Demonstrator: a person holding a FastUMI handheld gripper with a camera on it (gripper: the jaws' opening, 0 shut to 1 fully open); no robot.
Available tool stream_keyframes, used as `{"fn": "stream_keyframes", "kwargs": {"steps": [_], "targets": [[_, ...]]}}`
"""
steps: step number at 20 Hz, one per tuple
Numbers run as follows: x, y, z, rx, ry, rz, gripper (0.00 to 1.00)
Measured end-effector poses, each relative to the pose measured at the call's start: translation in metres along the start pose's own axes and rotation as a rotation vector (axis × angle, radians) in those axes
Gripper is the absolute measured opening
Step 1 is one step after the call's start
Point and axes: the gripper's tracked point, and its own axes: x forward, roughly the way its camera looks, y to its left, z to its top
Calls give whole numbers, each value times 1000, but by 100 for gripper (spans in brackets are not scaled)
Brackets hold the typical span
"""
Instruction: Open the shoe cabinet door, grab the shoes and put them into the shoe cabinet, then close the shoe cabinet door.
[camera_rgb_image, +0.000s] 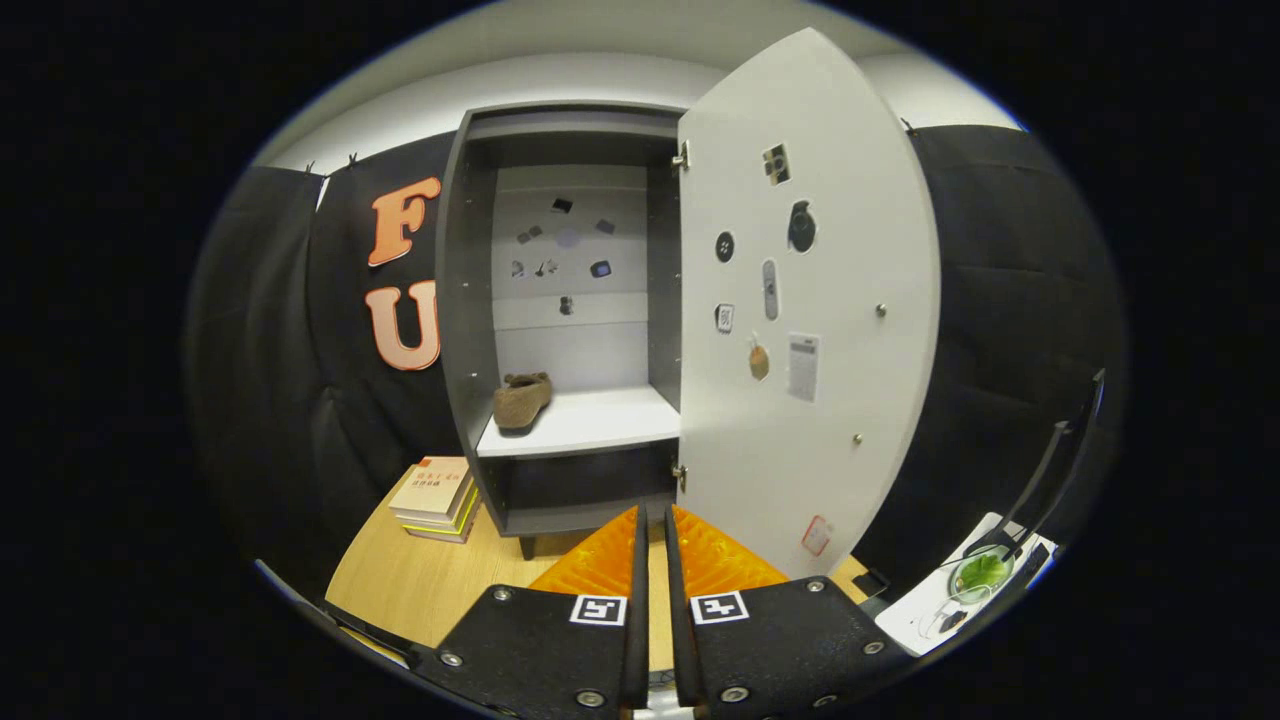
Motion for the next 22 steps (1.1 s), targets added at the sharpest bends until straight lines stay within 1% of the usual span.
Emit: {"fn": "stream_keyframes", "kwargs": {"steps": [4, 5, 8, 14, 17, 22], "targets": [[20, 29, -45, -10, 88, 56, 11], [28, 32, -59, -14, 115, 57, 11], [54, 43, -112, -21, 226, 85, 11], [101, 67, -208, 7, 436, 156, 13], [125, 74, -242, 15, 509, 175, 13], [153, 82, -278, 27, 583, 200, 13]]}}
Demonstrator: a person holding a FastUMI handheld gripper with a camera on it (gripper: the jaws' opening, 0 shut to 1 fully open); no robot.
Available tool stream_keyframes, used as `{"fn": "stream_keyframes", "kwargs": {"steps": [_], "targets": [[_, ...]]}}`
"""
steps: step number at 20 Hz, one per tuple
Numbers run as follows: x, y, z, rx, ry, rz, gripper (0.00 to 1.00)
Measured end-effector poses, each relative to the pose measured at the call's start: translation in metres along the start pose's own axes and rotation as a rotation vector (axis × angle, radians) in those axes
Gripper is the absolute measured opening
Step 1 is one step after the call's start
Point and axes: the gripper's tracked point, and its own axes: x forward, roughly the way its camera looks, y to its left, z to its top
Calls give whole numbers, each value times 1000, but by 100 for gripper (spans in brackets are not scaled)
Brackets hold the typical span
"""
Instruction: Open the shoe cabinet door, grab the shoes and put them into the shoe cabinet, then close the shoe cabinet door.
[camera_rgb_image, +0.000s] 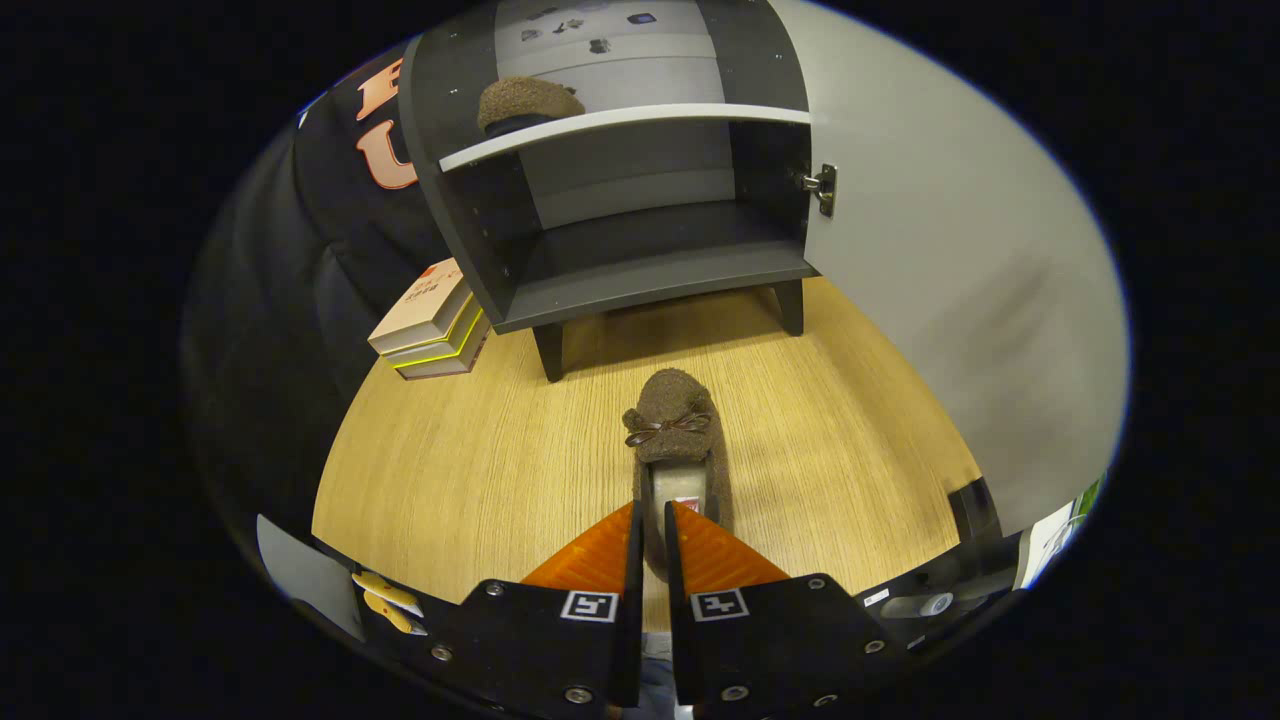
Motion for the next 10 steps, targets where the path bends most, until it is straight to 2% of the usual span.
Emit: {"fn": "stream_keyframes", "kwargs": {"steps": [10], "targets": [[67, 5, -20, 7, 113, 27, 13]]}}
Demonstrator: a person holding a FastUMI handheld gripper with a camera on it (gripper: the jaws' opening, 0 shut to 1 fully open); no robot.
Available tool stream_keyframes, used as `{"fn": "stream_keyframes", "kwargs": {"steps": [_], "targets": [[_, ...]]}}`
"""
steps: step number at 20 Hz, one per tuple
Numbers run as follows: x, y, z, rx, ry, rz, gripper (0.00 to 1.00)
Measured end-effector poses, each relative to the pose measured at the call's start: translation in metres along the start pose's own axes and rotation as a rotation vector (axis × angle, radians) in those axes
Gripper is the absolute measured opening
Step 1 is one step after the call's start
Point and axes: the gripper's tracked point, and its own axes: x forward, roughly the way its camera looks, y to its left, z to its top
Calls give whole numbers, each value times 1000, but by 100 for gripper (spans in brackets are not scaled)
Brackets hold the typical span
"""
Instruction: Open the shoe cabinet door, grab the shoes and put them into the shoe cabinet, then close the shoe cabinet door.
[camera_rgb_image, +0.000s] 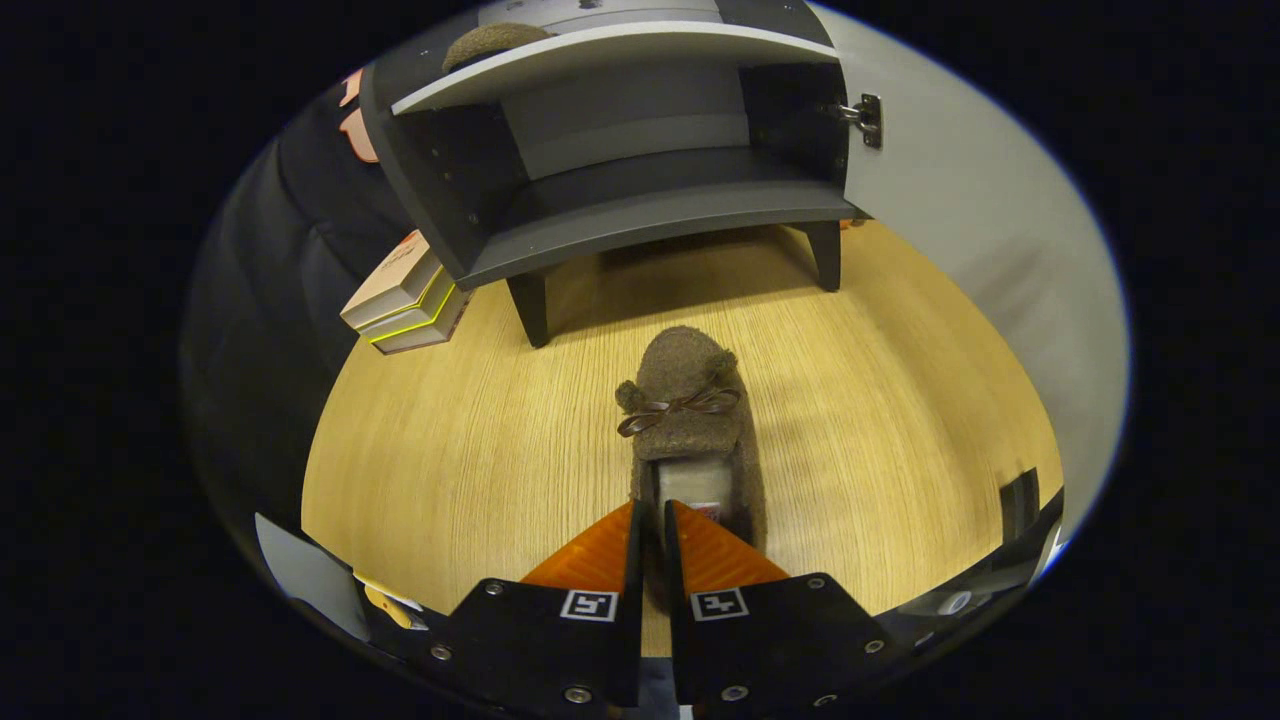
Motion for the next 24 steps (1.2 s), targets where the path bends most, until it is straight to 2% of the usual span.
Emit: {"fn": "stream_keyframes", "kwargs": {"steps": [14, 18, 24], "targets": [[61, 5, 10, -4, 53, 6, 13], [55, 4, 13, -12, 38, 2, 6], [20, 7, 27, -23, 4, 13, 5]]}}
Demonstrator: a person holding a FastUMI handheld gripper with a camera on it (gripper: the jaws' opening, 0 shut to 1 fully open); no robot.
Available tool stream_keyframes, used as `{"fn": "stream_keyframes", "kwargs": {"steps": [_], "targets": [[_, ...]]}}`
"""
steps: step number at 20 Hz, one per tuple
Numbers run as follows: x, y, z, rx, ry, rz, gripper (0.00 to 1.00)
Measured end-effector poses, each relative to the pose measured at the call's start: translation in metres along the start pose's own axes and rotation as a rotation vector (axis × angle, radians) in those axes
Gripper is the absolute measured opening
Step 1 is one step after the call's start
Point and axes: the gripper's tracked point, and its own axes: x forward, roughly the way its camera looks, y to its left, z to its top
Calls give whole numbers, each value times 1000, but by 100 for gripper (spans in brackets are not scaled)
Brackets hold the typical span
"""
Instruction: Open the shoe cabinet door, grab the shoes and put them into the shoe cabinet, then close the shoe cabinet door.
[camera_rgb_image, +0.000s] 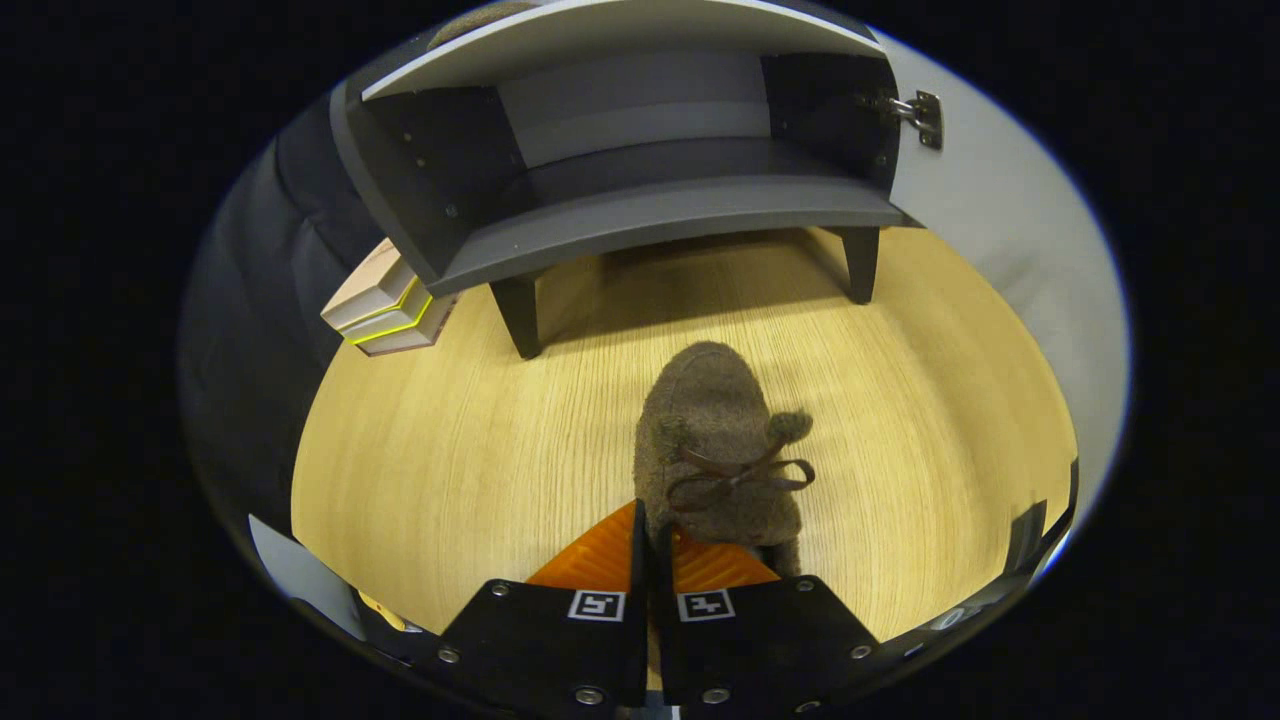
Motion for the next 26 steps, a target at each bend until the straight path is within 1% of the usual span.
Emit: {"fn": "stream_keyframes", "kwargs": {"steps": [6, 14, 20, 26], "targets": [[-40, 15, 35, -48, -87, -5, 5], [-120, 23, 98, -80, -233, 4, 5], [-179, 10, 176, -101, -344, 6, 5], [-191, 18, 253, -156, -441, 1, 5]]}}
